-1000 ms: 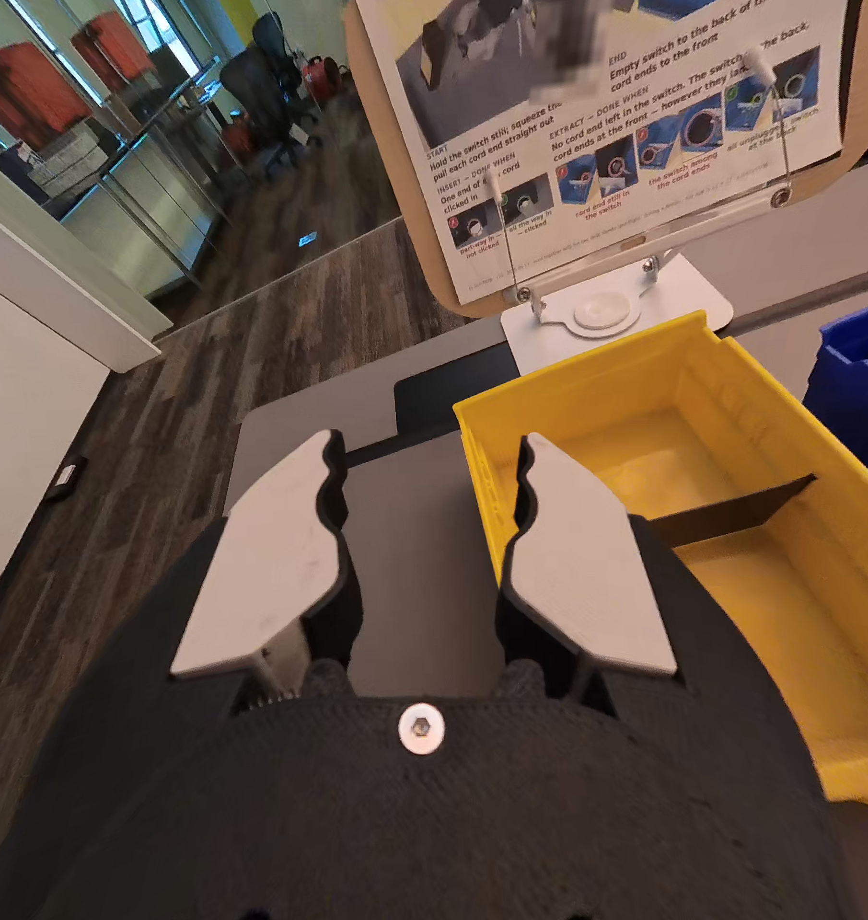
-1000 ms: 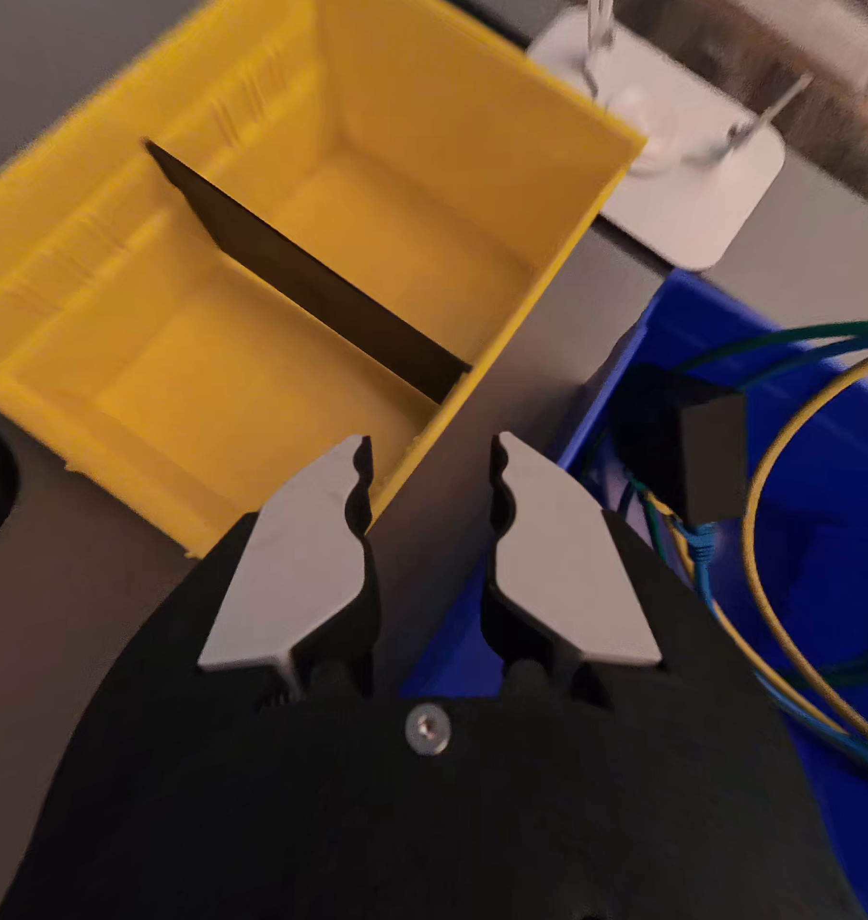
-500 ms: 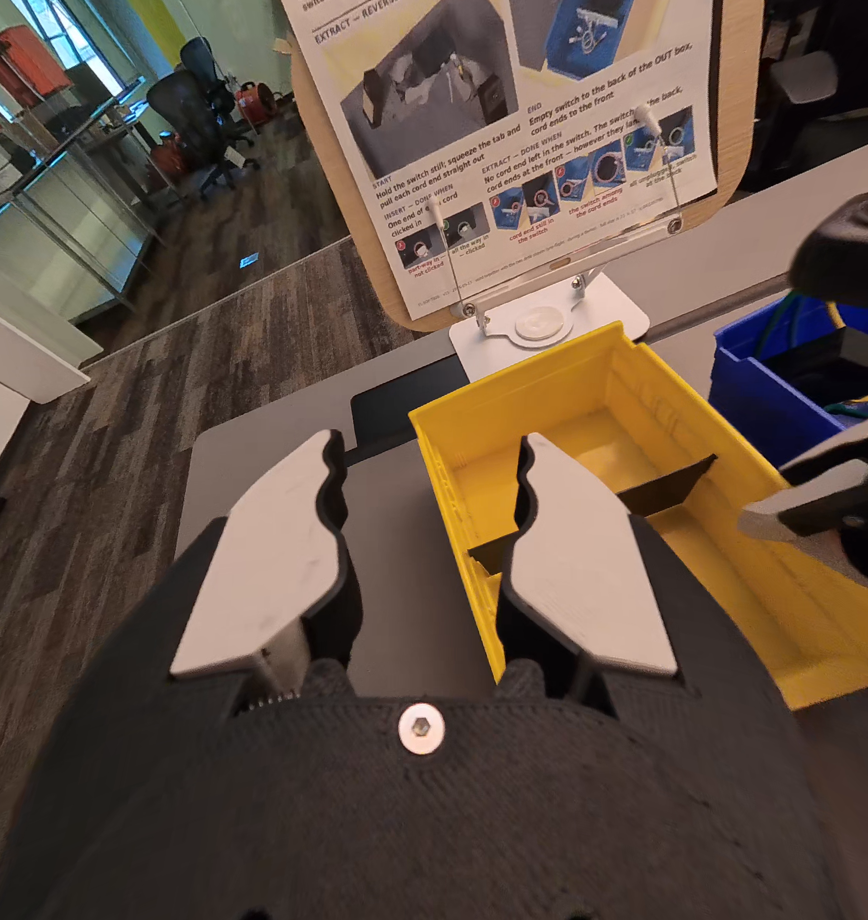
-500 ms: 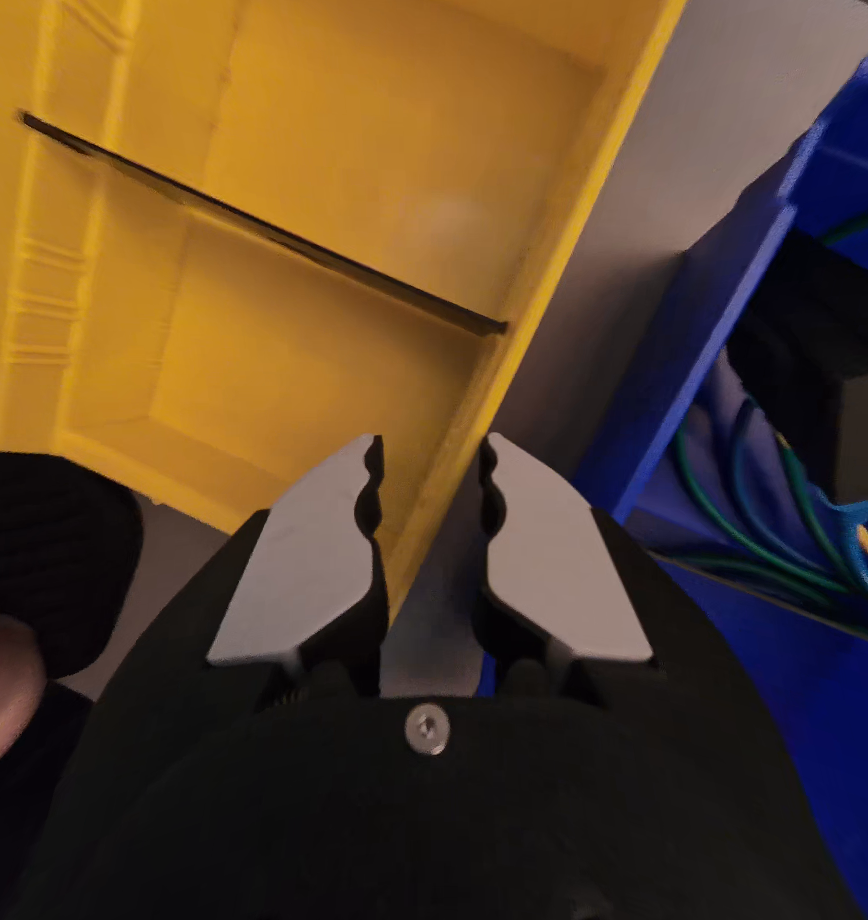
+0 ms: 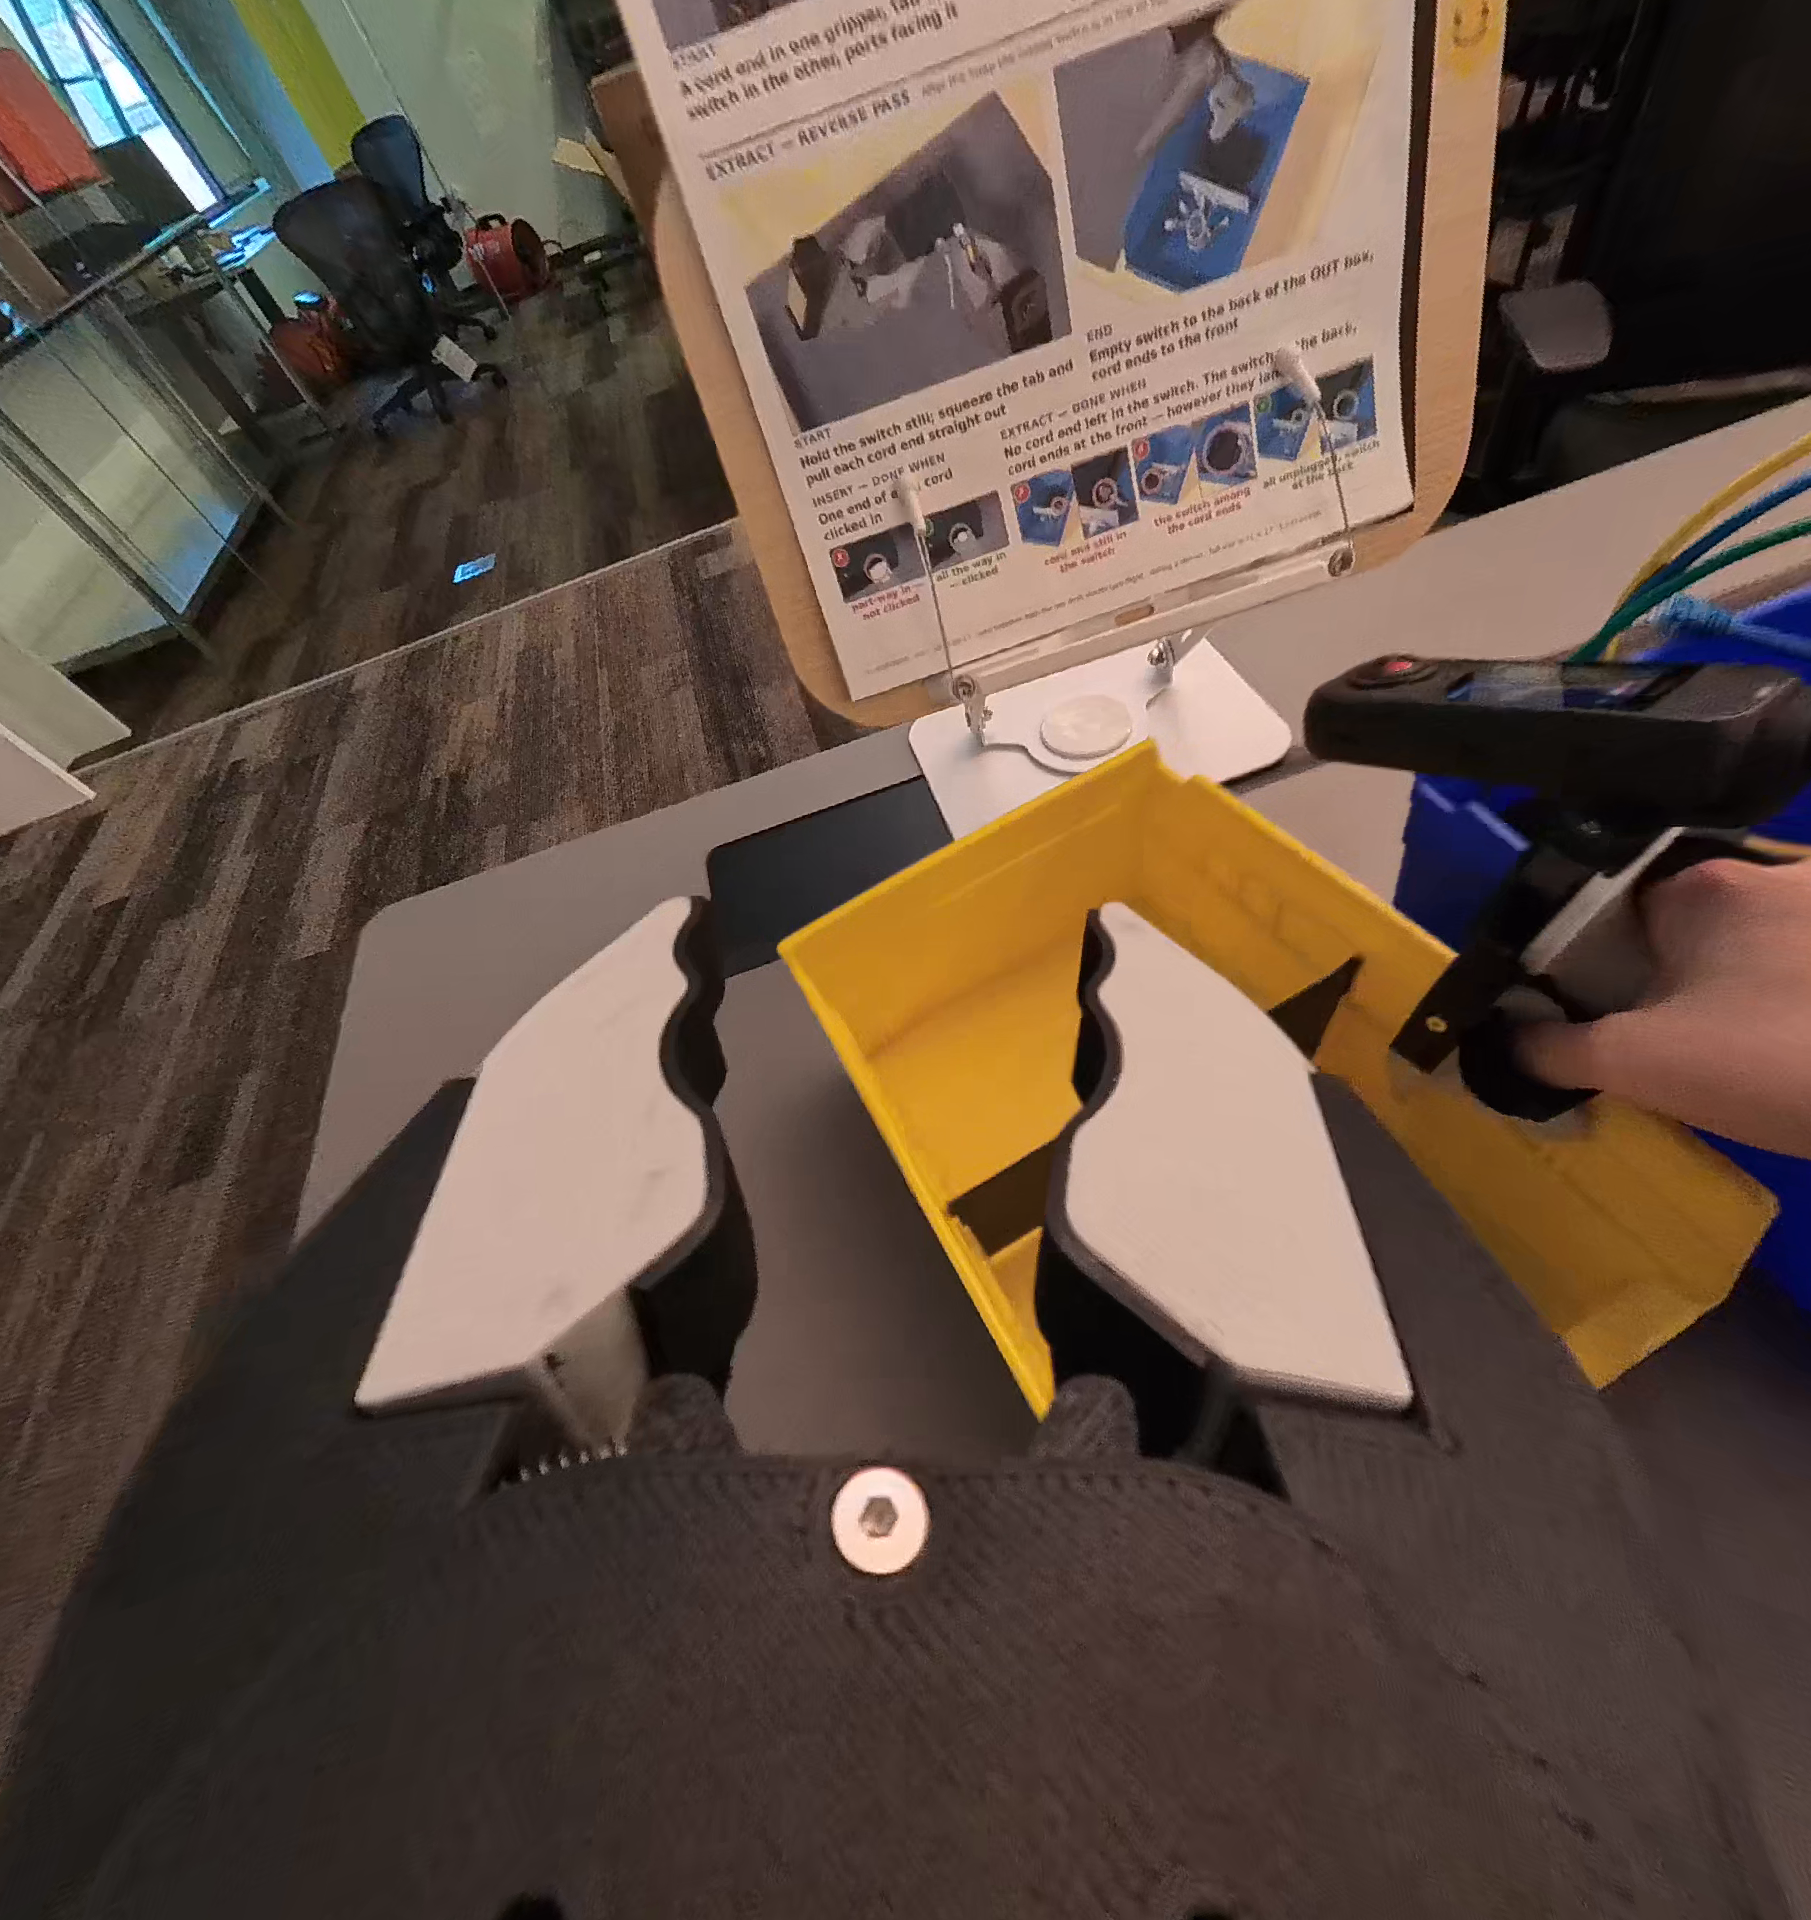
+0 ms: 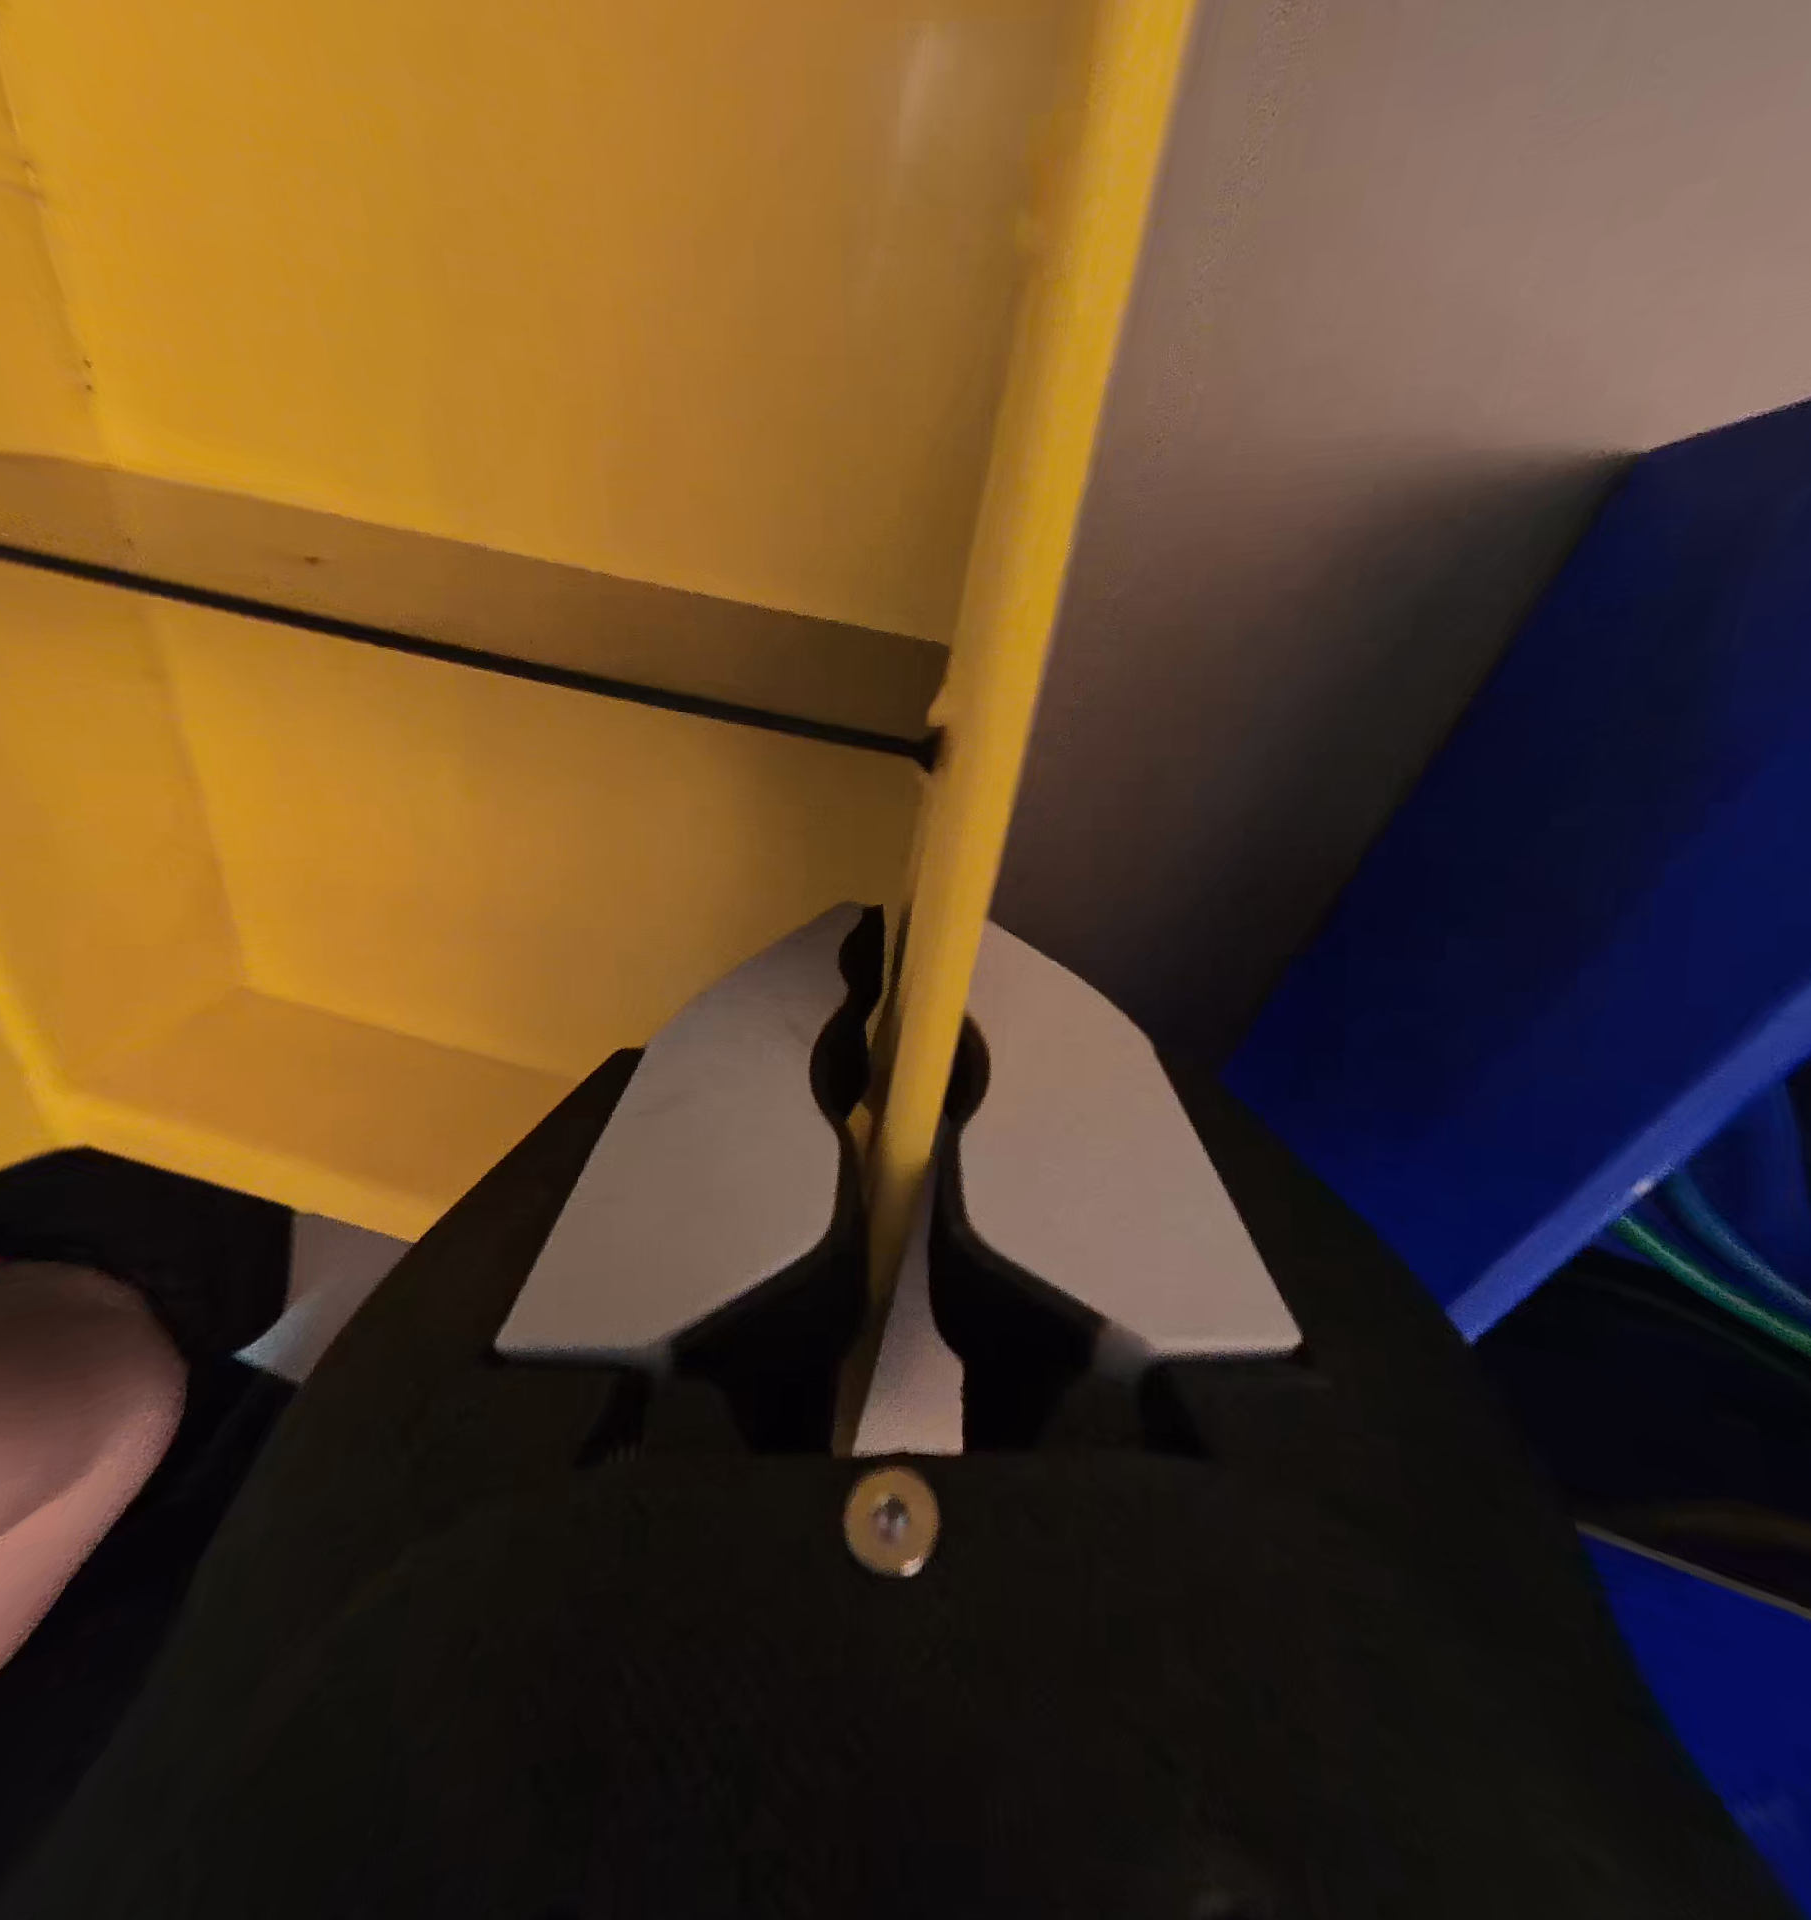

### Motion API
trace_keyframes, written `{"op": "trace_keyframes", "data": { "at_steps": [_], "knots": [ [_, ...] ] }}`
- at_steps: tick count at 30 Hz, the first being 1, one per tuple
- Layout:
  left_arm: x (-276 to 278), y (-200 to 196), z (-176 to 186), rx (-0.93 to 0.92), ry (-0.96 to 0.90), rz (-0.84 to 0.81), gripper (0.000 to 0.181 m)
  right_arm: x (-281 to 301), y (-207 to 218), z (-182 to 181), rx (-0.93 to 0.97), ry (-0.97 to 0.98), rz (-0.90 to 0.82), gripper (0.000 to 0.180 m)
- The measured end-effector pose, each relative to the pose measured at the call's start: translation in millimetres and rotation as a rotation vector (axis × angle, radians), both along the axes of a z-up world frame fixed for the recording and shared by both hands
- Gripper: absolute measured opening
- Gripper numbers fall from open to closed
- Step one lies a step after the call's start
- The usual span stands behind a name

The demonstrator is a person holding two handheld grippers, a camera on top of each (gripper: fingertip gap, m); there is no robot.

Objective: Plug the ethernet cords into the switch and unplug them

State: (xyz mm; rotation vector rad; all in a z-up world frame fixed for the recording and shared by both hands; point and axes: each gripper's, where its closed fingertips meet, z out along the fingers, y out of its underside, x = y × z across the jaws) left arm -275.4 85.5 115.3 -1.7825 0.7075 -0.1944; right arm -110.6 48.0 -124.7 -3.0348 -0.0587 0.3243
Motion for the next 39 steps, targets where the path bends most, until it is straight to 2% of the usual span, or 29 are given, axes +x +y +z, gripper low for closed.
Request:
{"op": "trace_keyframes", "data": {
  "at_steps": [3,7,10,13,15,17,19,21,24,27,30,35,39],
  "knots": [
    [-10,-18,17,-0.030,-0.132,-0.021,0.077,-15,-5,19,-0.082,0.058,0.084,0.008],
    [-33,-60,68,0.064,-0.400,-0.058,0.081,-38,-9,68,-0.145,0.190,0.216,0.007],
    [-48,-109,112,0.216,-0.572,-0.140,0.079,-25,-5,131,-0.082,0.169,0.280,0.007],
    [-34,-144,123,0.245,-0.608,-0.232,0.089,26,-8,210,0.034,0.123,0.260,0.008],
    [0,-151,106,0.176,-0.514,-0.309,0.093,73,-23,262,0.099,0.135,0.209,0.007],
    [48,-148,71,0.016,-0.397,-0.402,0.097,128,-47,303,0.182,0.165,0.127,0.007],
    [103,-143,23,-0.184,-0.301,-0.500,0.098,187,-75,329,0.276,0.184,0.033,0.007],
    [157,-131,-30,-0.342,-0.240,-0.532,0.084,250,-107,337,0.357,0.165,-0.093,0.006],
    [203,-109,-114,-0.521,-0.069,-0.479,0.090,341,-157,314,0.413,0.049,-0.309,0.006],
    [224,-104,-143,-0.633,-0.079,-0.483,0.087,412,-202,257,0.380,-0.069,-0.465,0.007],
    [228,-101,-172,-0.665,0.075,-0.459,0.086,457,-240,190,0.273,-0.140,-0.561,0.007],
    [240,-116,-199,-0.790,0.145,-0.527,0.068,469,-275,89,0.013,-0.161,-0.582,0.007],
    [225,-111,-204,-0.821,0.276,-0.556,0.055,439,-261,38,-0.090,-0.119,-0.484,0.007]
  ]
}}
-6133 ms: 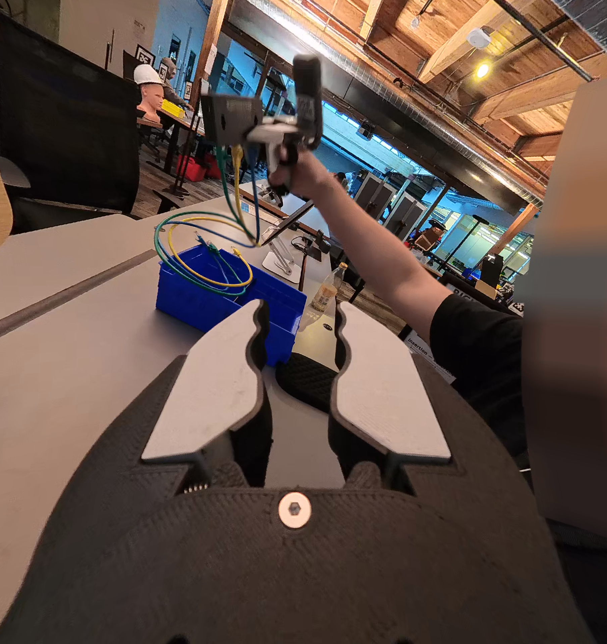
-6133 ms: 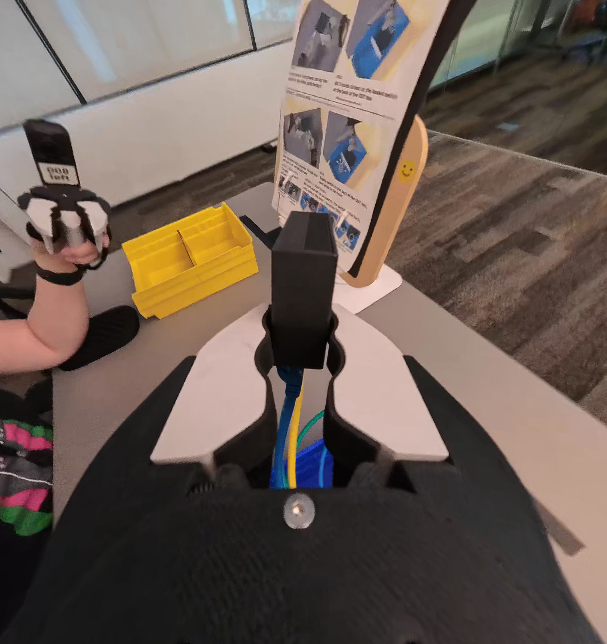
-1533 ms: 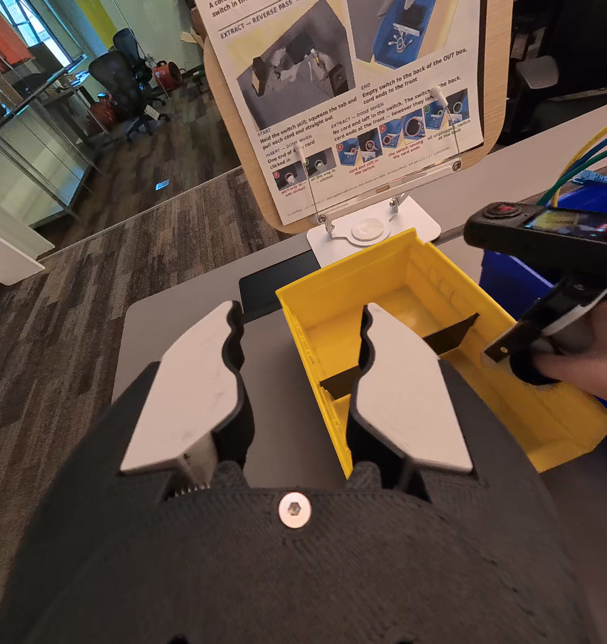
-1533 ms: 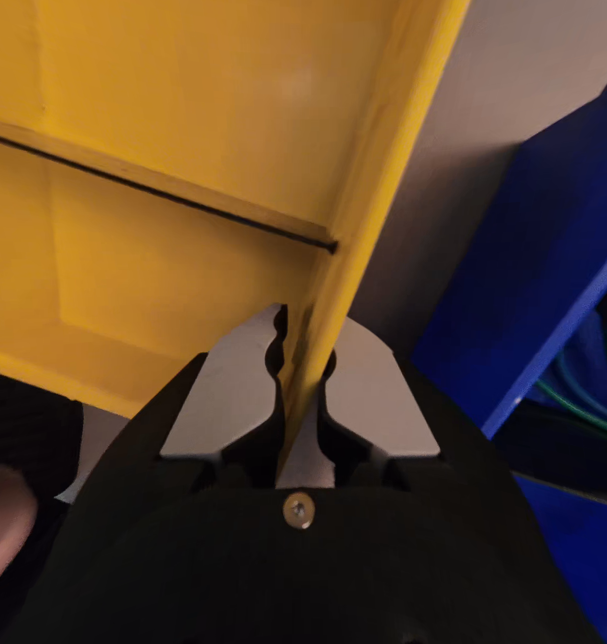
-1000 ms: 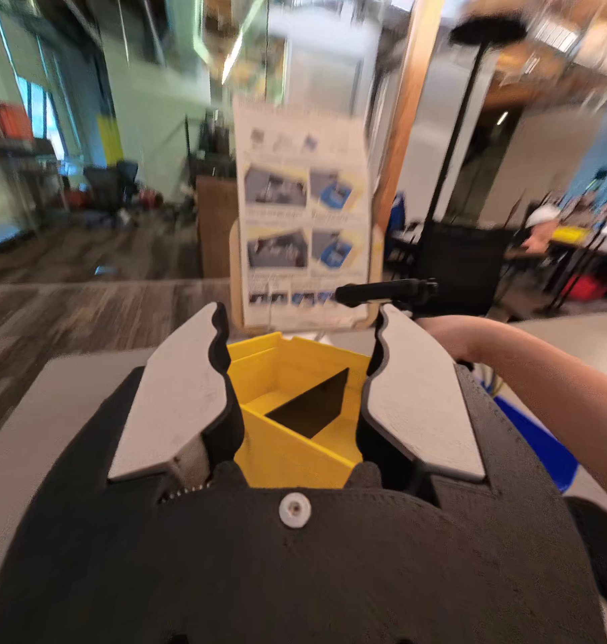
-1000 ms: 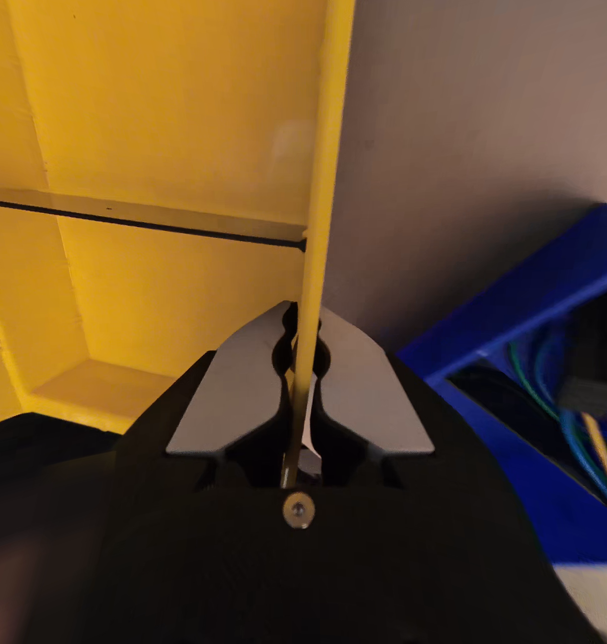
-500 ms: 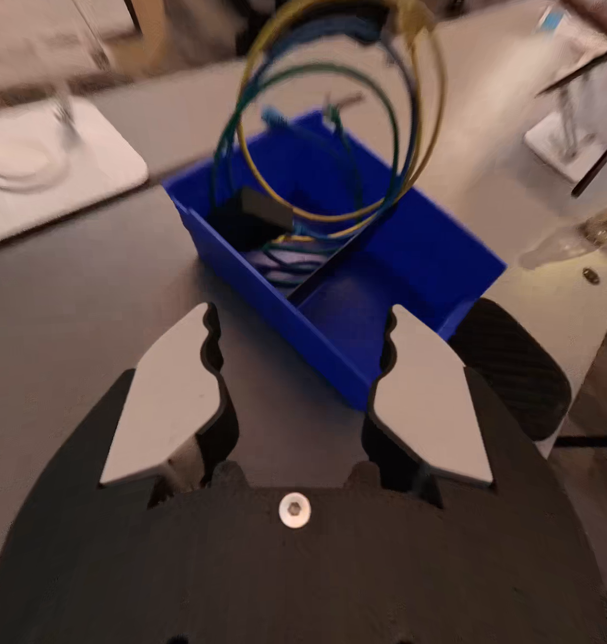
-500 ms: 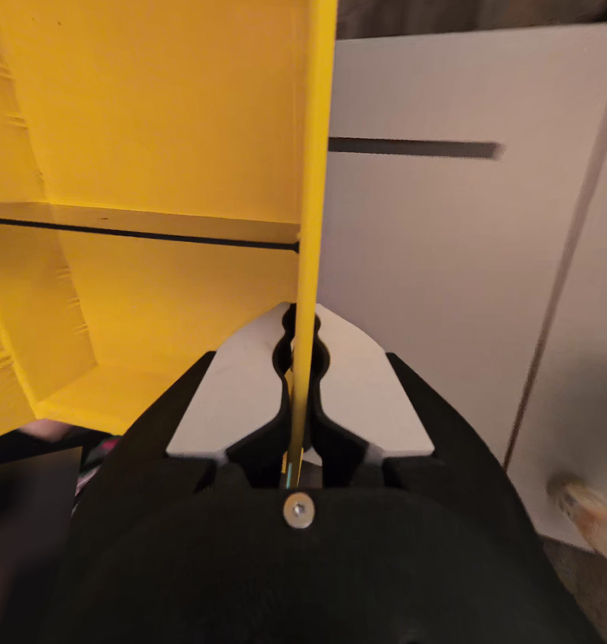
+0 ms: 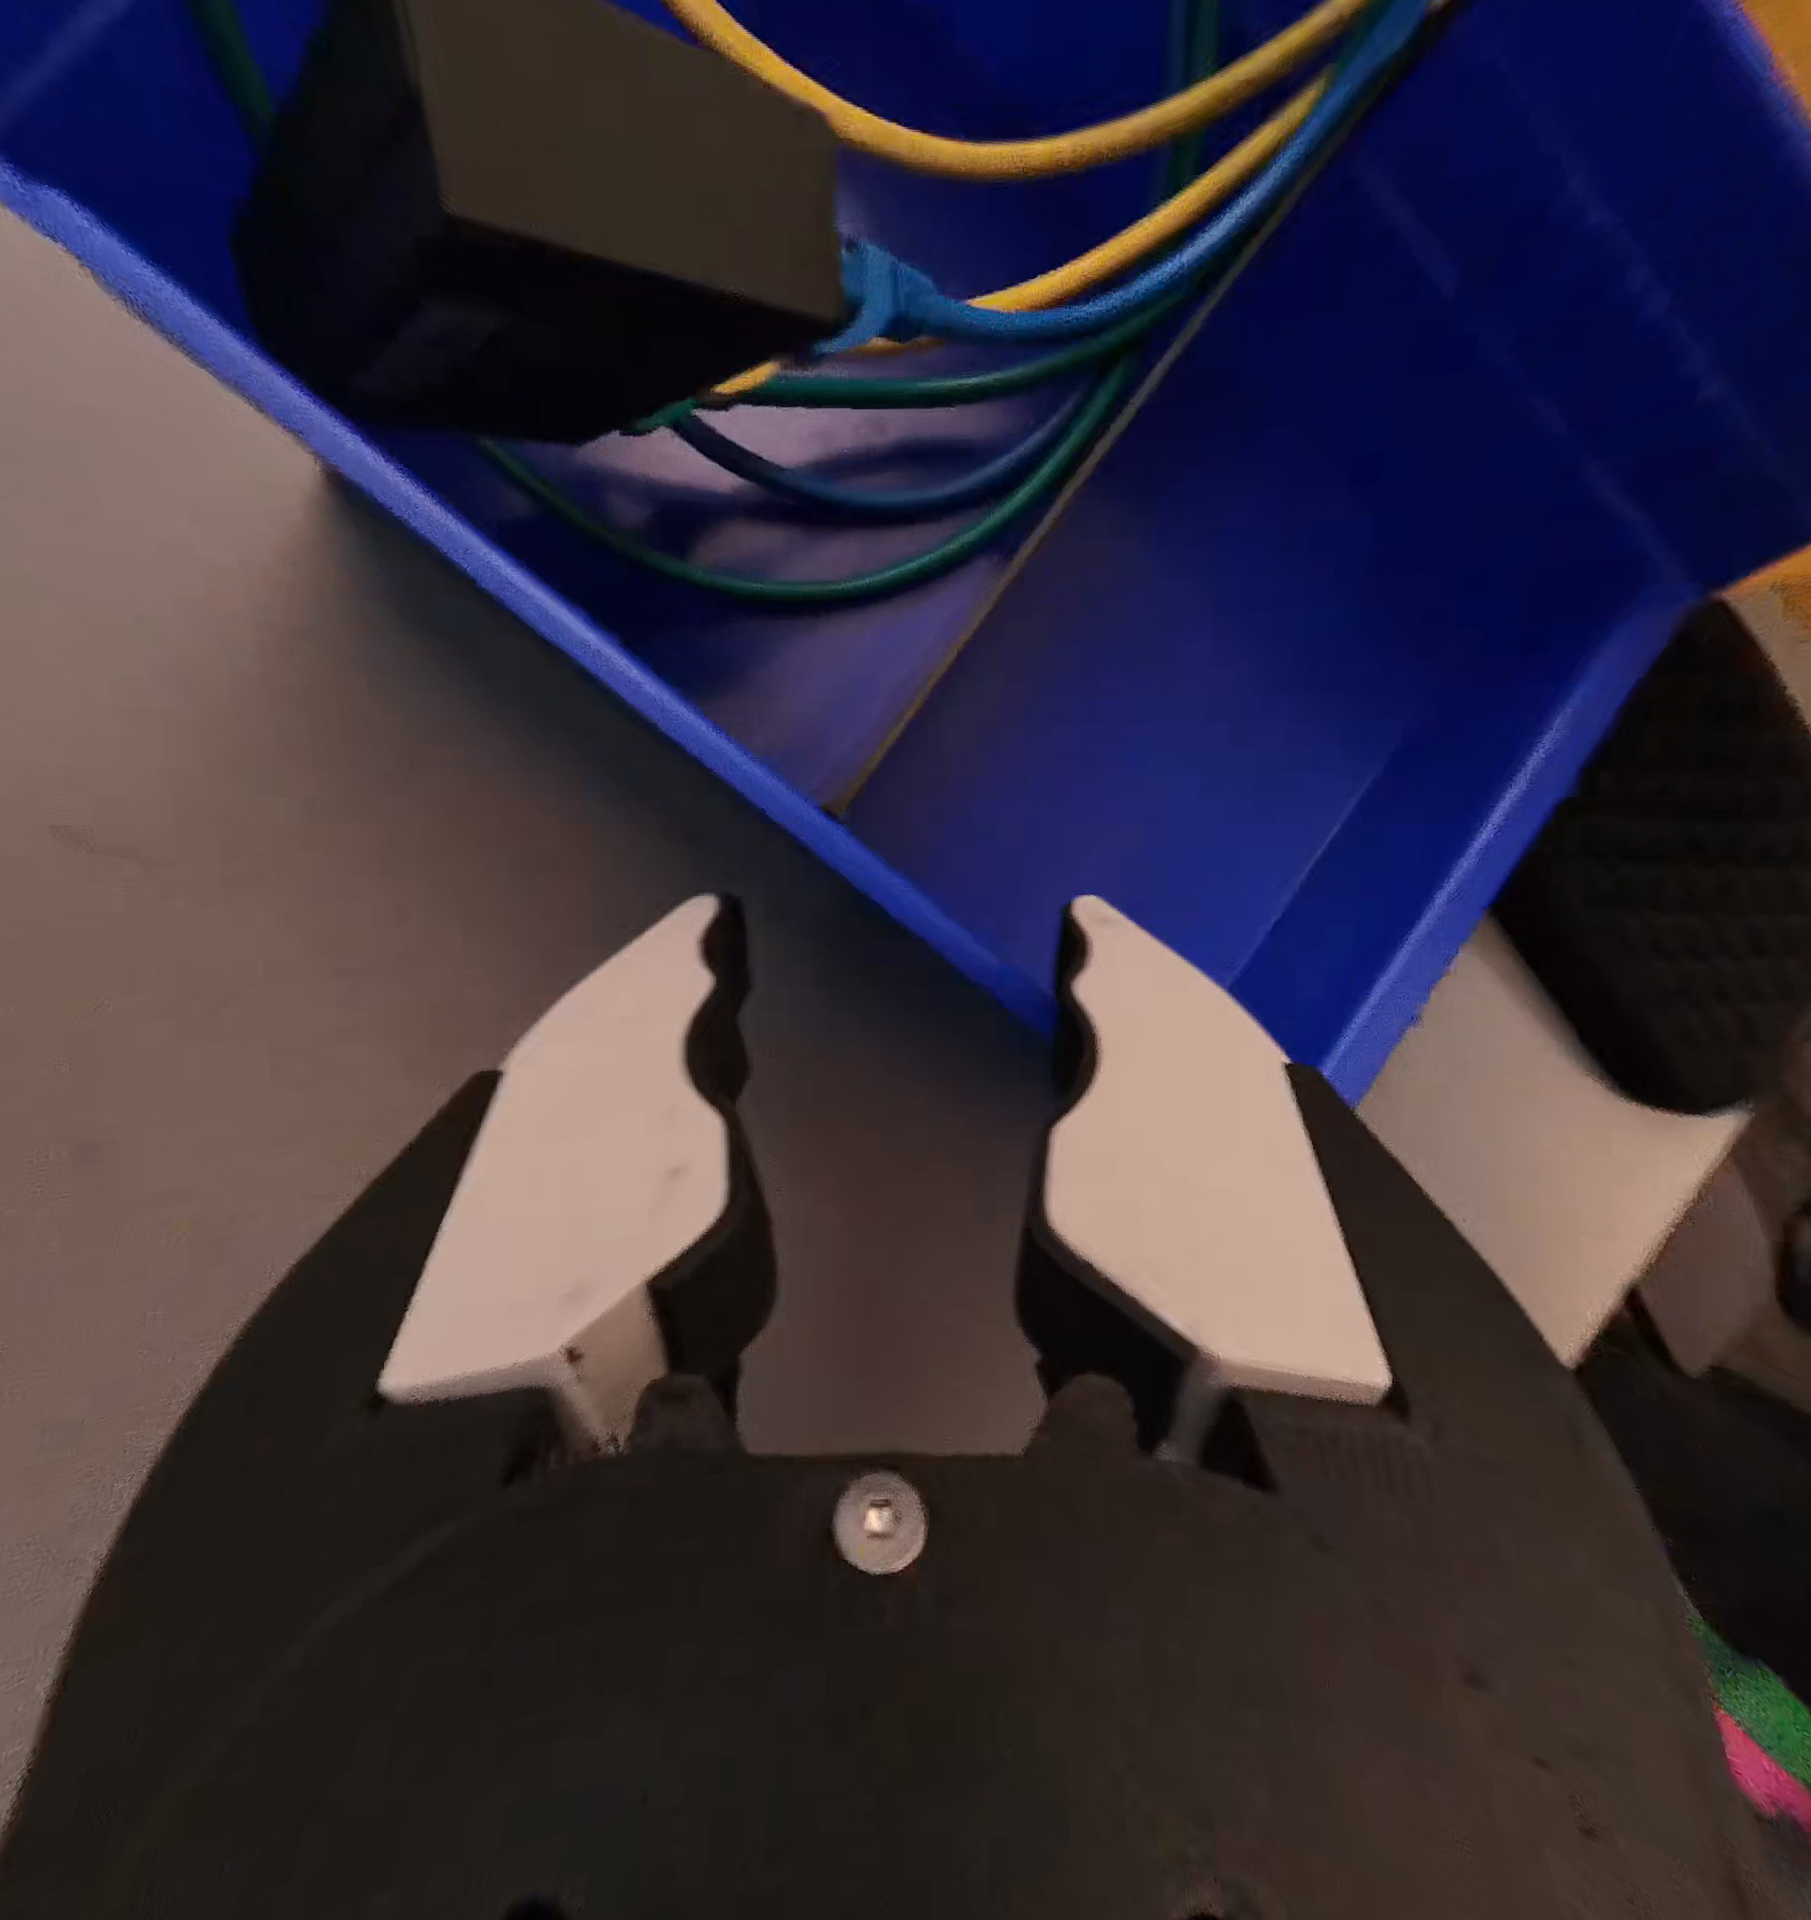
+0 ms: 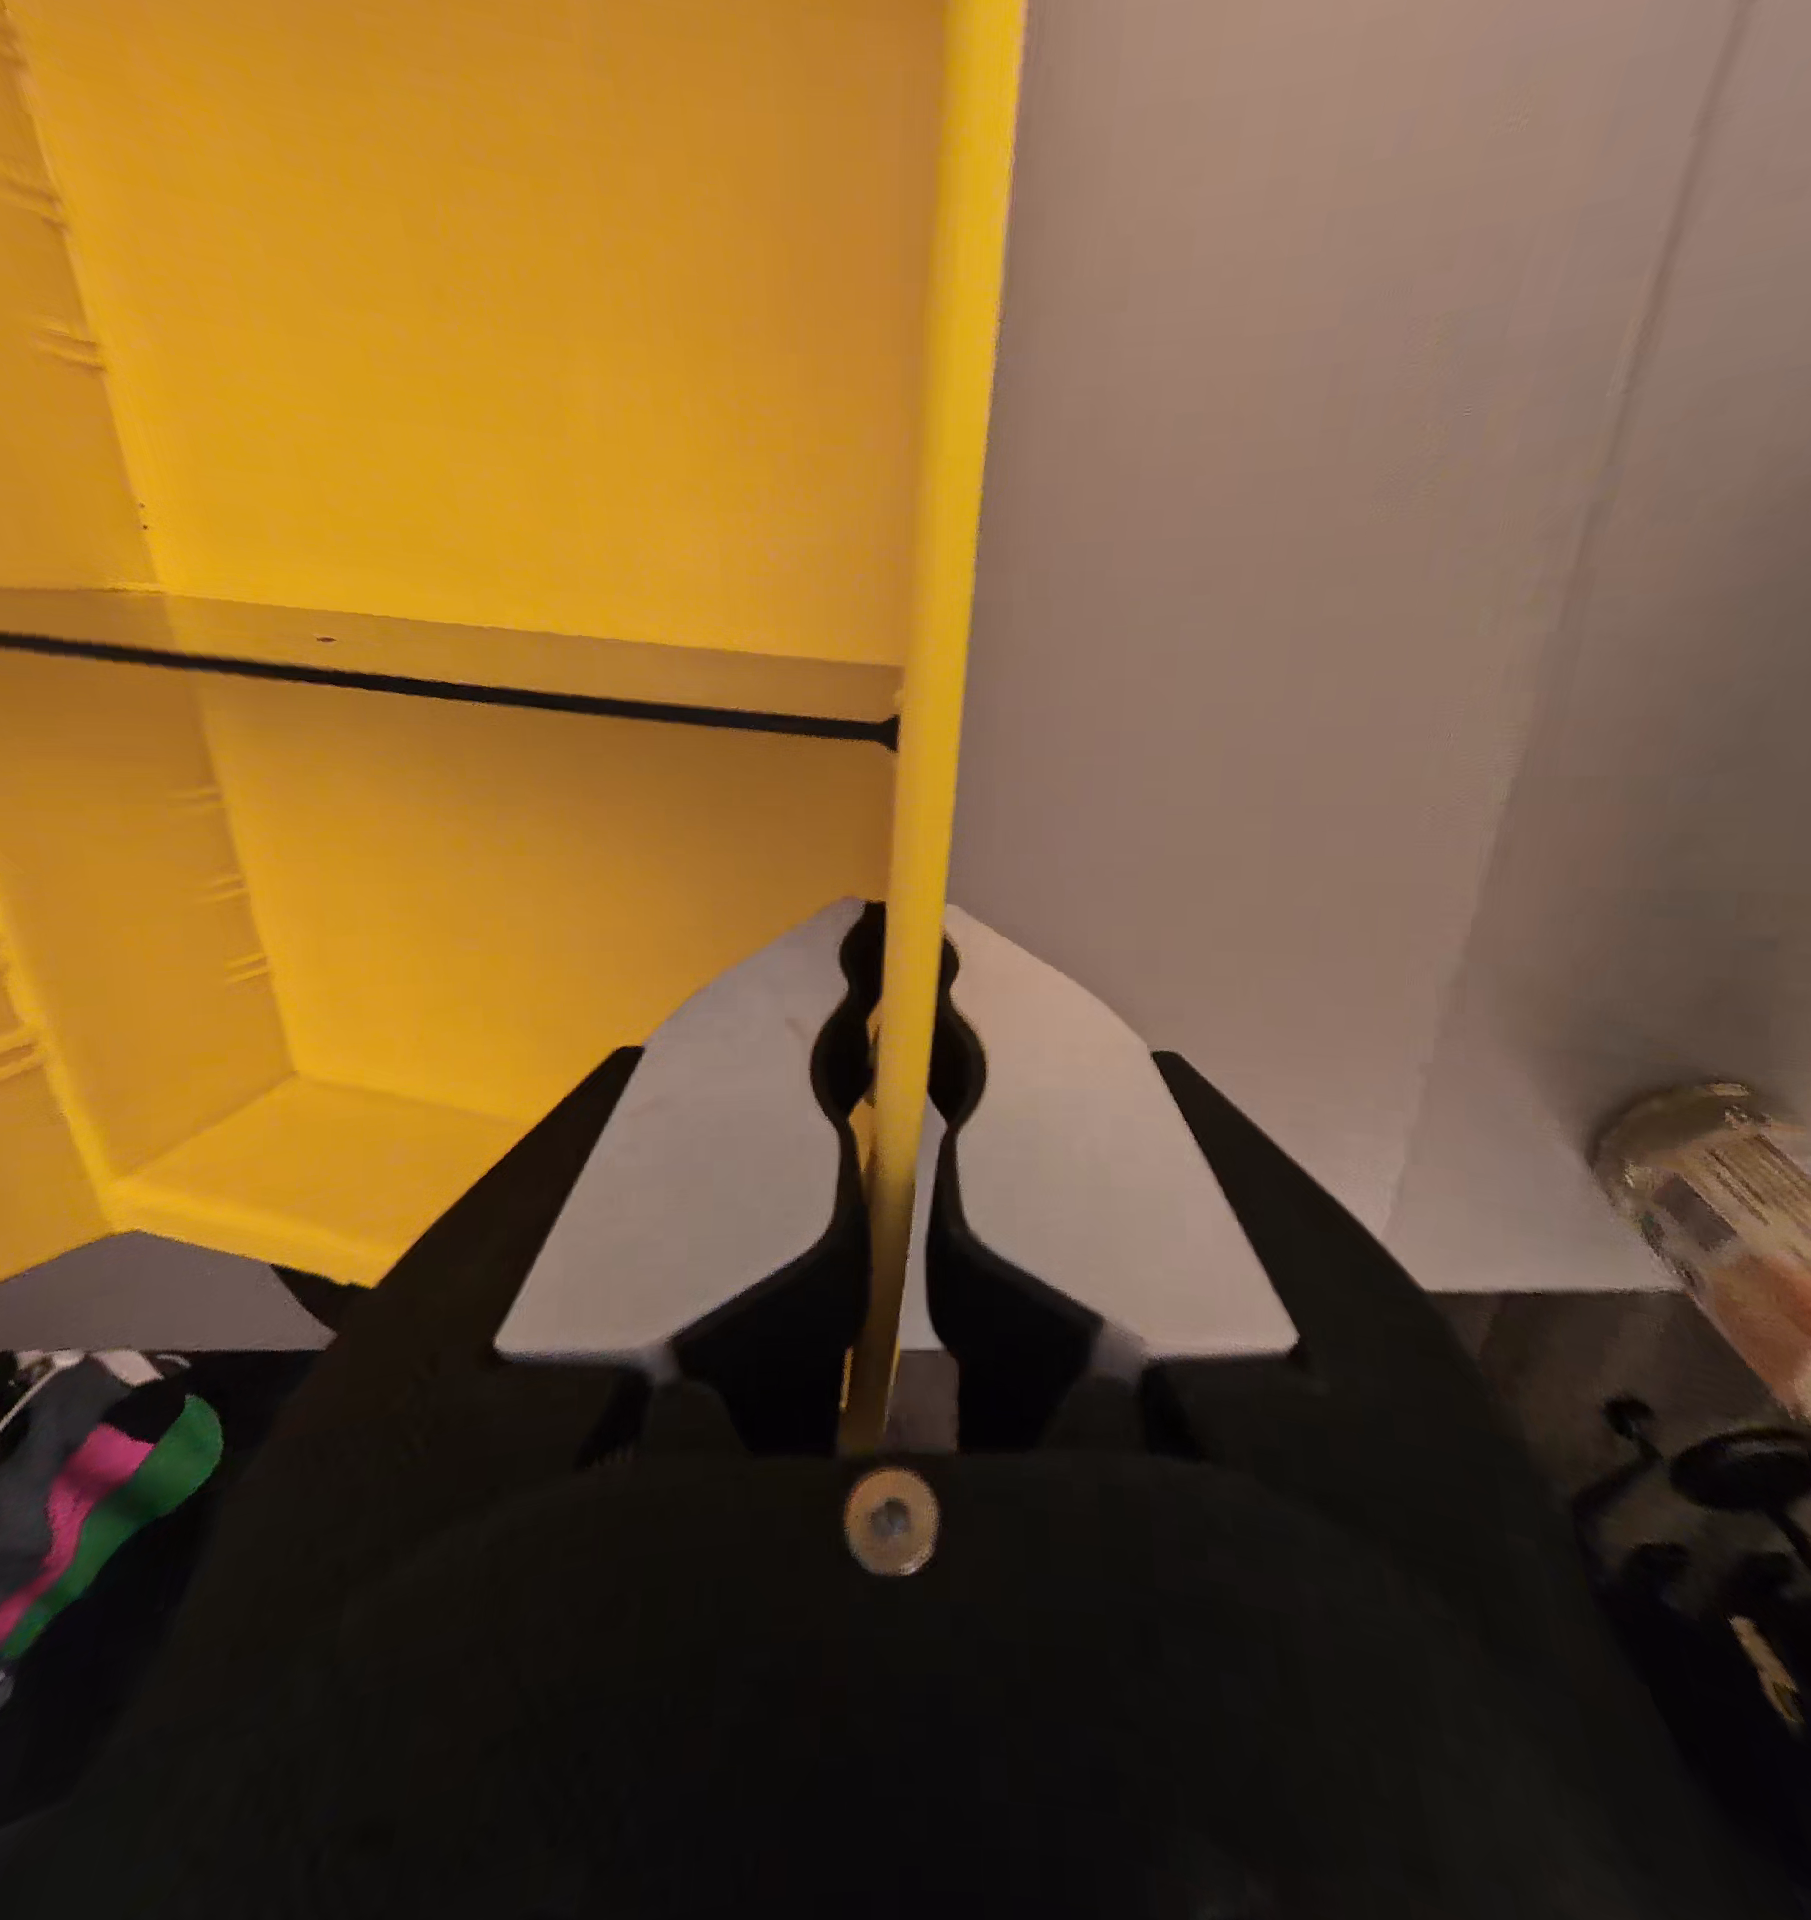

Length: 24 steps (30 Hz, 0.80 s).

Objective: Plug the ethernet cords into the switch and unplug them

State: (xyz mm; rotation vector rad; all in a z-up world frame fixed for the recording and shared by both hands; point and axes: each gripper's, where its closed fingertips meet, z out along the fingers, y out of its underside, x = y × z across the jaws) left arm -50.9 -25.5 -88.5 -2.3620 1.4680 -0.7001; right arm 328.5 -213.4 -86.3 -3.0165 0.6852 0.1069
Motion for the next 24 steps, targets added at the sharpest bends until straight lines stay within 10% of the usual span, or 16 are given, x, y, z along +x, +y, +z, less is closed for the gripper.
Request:
{"op": "trace_keyframes", "data": {
  "at_steps": [4,13,24],
  "knots": [
    [-33,17,3,-0.078,0.056,0.003,0.020,-40,39,-13,0.026,0.032,0.106,0.006],
    [-214,130,6,-0.003,0.194,0.423,0.005,-114,115,-31,0.091,0.040,0.216,0.007],
    [-379,149,9,-0.213,-0.008,0.797,0.009,-27,59,-46,0.123,0.063,-0.128,0.006]
  ]
}}
